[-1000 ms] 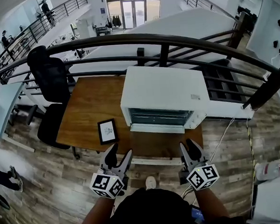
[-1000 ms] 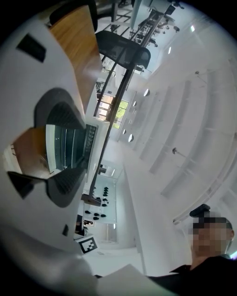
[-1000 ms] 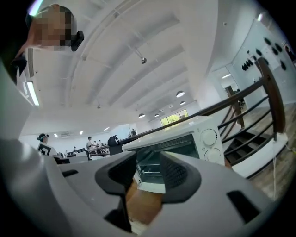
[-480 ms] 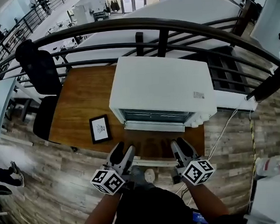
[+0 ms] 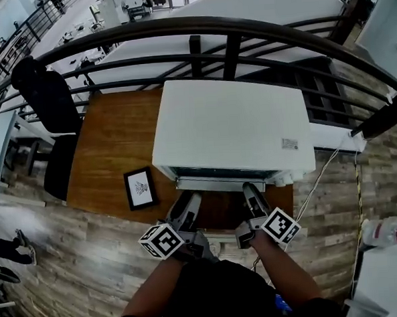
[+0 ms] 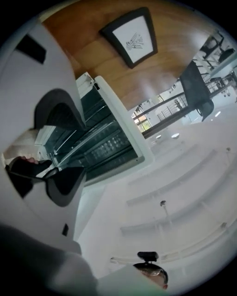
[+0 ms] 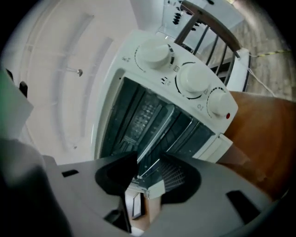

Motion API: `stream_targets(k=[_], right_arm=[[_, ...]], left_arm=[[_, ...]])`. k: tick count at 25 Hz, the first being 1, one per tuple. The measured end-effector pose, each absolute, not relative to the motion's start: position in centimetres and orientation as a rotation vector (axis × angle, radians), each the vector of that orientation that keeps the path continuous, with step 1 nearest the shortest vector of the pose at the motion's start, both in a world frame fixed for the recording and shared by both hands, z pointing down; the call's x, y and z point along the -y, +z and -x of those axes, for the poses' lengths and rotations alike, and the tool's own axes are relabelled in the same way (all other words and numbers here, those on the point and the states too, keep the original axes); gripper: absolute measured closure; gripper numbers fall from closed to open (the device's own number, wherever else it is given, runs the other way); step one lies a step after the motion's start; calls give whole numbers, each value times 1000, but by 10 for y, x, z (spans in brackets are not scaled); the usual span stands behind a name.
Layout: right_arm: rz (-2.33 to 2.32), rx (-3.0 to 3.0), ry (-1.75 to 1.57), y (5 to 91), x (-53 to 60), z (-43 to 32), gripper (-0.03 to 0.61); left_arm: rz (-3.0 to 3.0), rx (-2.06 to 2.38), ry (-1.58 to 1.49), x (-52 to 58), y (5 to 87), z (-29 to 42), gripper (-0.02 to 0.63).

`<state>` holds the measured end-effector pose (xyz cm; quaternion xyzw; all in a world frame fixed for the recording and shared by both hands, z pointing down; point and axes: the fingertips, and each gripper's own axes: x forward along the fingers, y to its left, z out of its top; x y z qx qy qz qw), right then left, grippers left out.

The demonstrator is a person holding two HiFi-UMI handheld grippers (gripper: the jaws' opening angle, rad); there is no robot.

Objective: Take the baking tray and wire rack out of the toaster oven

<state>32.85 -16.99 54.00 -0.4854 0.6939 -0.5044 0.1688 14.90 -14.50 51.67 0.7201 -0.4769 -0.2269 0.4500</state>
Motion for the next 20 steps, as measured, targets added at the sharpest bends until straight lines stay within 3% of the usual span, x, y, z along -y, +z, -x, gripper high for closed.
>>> stream_targets(k=[14,20], right_arm=[[1261,-1716,-1524,559,225,-310,414],[1208,-1696,-1517,552,232,-302,488]], left_arm=[[-1740,1143,-527,164,533,-133,357],[-1744,1136,-515,163,533,-128,357]])
